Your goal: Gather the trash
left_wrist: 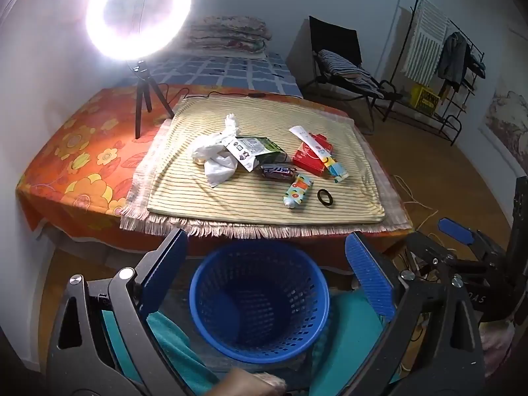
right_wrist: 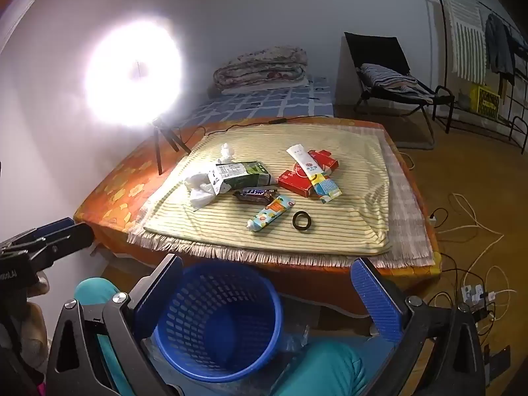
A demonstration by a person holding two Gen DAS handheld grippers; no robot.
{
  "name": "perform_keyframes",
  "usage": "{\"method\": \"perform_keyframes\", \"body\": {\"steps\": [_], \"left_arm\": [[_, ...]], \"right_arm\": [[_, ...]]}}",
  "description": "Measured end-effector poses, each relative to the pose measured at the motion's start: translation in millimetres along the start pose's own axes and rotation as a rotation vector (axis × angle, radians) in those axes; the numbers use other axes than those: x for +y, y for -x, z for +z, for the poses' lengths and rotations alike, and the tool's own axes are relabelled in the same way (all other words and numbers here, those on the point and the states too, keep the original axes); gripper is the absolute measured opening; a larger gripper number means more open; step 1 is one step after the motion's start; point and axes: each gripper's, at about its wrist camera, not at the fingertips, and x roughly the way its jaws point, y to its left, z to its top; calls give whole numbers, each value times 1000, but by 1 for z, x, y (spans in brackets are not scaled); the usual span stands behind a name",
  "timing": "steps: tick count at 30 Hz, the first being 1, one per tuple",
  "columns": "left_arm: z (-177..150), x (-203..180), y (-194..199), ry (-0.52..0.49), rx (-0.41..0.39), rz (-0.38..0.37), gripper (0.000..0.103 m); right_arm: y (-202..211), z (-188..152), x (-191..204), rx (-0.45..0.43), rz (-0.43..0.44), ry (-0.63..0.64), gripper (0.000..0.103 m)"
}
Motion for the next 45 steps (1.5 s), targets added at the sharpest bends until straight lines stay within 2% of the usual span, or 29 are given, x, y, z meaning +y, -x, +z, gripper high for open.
{"method": "perform_keyframes", "body": {"steps": [6,45], "left_arm": [[0,0,-2,32,11,0,98],[-5,-7,-4,-2,8,-4,98]], "right_arm": [[3,-1,-2,-7,-3,12,103],[-5,-7,-10,31,-4,-31,103]]}}
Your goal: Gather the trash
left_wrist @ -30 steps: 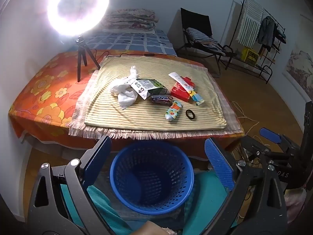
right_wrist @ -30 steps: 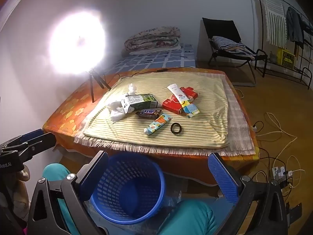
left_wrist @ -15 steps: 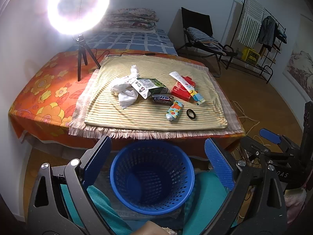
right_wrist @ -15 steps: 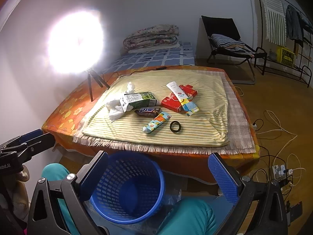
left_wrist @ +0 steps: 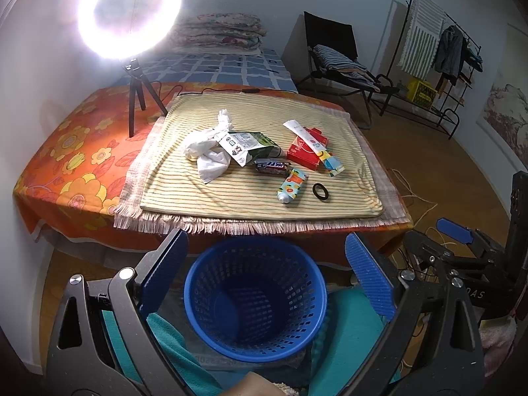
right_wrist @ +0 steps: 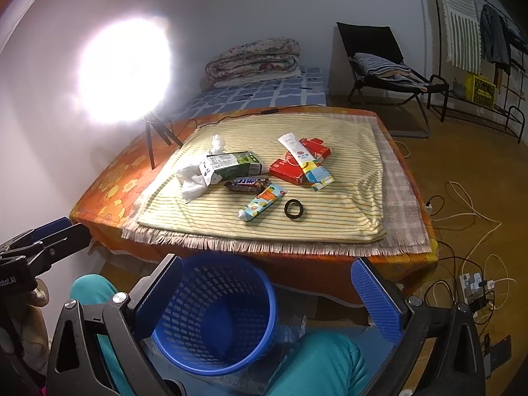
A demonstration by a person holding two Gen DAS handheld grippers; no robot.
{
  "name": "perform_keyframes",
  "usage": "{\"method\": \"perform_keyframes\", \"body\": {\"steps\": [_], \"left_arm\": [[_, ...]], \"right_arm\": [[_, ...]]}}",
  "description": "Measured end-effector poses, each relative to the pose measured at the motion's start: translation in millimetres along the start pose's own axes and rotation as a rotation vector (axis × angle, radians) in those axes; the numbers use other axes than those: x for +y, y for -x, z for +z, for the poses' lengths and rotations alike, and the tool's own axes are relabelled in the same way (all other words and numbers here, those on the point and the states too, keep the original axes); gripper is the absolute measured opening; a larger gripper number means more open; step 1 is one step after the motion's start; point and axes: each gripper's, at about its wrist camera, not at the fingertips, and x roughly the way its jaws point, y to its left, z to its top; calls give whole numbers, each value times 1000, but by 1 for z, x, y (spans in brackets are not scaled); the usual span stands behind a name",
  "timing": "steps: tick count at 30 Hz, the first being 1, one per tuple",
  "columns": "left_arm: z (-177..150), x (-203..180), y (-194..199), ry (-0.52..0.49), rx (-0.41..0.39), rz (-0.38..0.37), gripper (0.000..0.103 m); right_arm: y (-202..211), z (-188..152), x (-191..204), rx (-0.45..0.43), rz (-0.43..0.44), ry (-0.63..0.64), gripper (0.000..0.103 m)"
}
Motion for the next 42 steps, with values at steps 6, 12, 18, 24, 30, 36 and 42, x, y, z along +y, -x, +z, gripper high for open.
{"method": "perform_keyframes", "body": {"steps": [6,12,18,24,30,36,42], "left_arm": [[0,0,-2,-2,-1,-9,98],[6,6,0,-7,1,-24,98],[19,25,5,-15,-11,-46,98],[38,54,7,-42,-33,-66,98],[58,79,3,-103,-43,-99,98],[75,98,-4,-191,-56,-143,98],[84,101,-17,-239,-44,-174,98]], "right_arm": [[1,2,1,3,-11,-3,103],[2,7,12,4,-19,-1,103],[1,18,35,-5,-26,8,103],[-5,36,66,-18,-39,26,103],[-13,52,97,-25,-61,8,103],[-21,69,113,-13,-90,-45,103],[-19,81,116,-35,-118,-84,103]]}}
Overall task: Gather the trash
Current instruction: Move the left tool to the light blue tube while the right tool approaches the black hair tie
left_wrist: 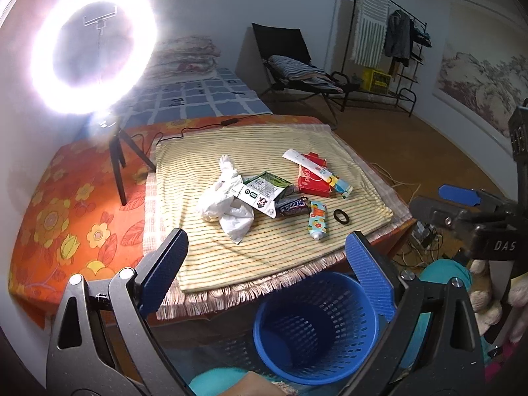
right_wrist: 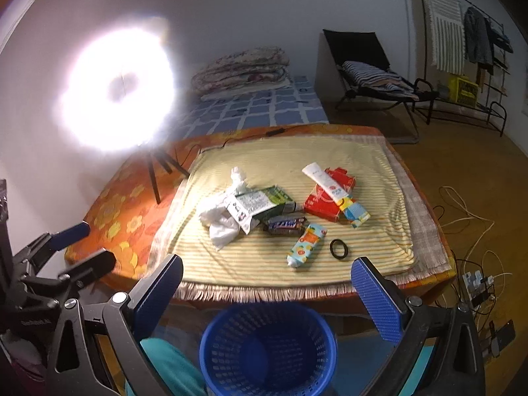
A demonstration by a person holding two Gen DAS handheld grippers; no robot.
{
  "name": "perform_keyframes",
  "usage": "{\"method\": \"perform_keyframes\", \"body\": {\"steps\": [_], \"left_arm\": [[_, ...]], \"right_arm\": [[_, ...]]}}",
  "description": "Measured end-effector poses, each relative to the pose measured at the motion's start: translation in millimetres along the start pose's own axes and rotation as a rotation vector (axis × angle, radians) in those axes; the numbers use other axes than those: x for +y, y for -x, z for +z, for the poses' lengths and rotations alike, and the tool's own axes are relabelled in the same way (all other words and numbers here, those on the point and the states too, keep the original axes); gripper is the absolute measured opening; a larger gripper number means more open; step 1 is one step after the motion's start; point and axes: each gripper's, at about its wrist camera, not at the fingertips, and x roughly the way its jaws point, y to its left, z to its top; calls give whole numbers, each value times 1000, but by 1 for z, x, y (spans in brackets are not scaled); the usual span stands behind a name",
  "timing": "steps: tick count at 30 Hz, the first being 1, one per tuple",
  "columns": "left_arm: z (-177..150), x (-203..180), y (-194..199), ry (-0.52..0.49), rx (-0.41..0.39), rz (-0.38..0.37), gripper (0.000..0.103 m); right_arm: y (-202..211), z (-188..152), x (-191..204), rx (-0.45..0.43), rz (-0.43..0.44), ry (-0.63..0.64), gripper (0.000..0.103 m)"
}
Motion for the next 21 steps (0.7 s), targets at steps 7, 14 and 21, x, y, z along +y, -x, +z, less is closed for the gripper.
{"method": "perform_keyframes", "body": {"steps": [7,14,21], "left_arm": [[4,-7,-5,-7,12,-13,98],[11,-2,-16,52,37,41,98],[4,3,-41,100,103,82,98]], "right_arm": [[-2,-2,-18,35,-27,-66,103],[-2,2,-45,101,-44,-64,103],[1,-7,-88,40,-46,-86,103]]}}
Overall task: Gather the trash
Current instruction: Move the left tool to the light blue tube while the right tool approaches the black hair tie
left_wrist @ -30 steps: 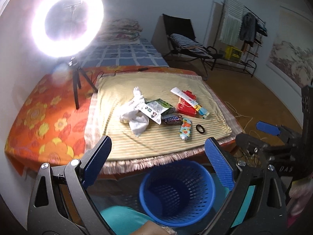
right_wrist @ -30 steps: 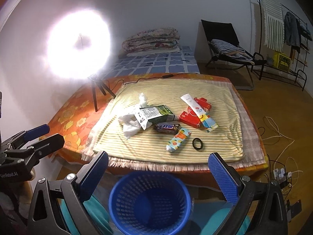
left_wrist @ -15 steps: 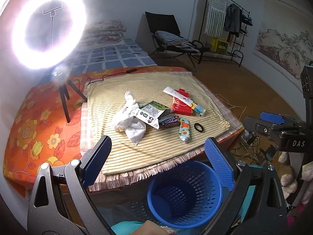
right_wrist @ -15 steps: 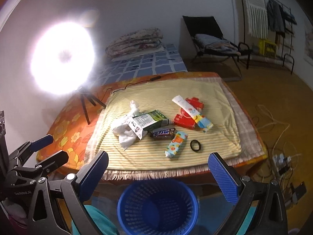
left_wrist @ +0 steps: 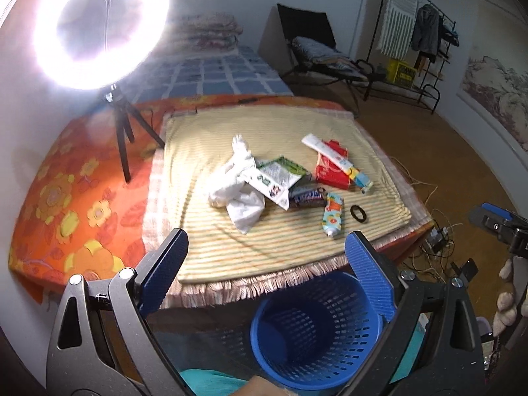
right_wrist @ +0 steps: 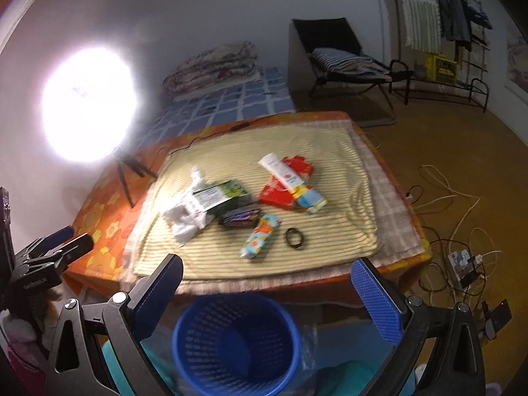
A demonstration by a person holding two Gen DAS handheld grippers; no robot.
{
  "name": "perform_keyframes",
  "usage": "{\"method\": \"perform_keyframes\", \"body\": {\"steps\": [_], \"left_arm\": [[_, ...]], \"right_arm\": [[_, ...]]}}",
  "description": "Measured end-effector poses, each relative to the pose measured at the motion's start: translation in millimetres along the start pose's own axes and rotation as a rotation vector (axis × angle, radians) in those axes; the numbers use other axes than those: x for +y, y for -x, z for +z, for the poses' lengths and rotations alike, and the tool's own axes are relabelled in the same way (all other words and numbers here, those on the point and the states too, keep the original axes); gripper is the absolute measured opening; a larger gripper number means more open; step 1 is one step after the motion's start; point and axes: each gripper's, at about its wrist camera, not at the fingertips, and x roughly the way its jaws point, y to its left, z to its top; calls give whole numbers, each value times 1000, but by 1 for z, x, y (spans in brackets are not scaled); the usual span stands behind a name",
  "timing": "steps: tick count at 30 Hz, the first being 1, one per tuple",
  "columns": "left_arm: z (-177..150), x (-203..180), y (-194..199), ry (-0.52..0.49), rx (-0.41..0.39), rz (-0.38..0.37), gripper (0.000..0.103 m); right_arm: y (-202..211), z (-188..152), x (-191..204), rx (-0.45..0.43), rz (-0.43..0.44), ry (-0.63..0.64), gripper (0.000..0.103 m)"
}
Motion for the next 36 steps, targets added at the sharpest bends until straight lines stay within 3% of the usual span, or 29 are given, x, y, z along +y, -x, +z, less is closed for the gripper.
{"method": "perform_keyframes", "body": {"steps": [6,8,10,12,14,16,20,26,36], "left_arm": [[-8,3,-36,78,87,8,98],[-10,5,-43,110,100,13,94],[-12,6,-49,137,112,17,84],[-12,3,-60,154,133,6,82],[-11,-5,-73,151,153,3,80],[-12,-20,-92,135,187,-10,69],[-14,-51,-131,103,261,-59,58],[-12,-88,-183,14,337,-89,40],[1,-116,-244,-114,428,-75,40]], "right_arm": [[-31,3,-32,26,17,3,103],[-43,4,-40,41,33,4,103],[-61,7,-48,60,43,5,102],[-75,6,-53,73,60,9,100],[-94,4,-61,100,77,15,92],[-111,1,-68,135,102,19,84],[-150,-6,-77,218,161,13,70],[-191,-4,-83,275,223,-5,61],[-239,2,-84,359,249,20,45]]}}
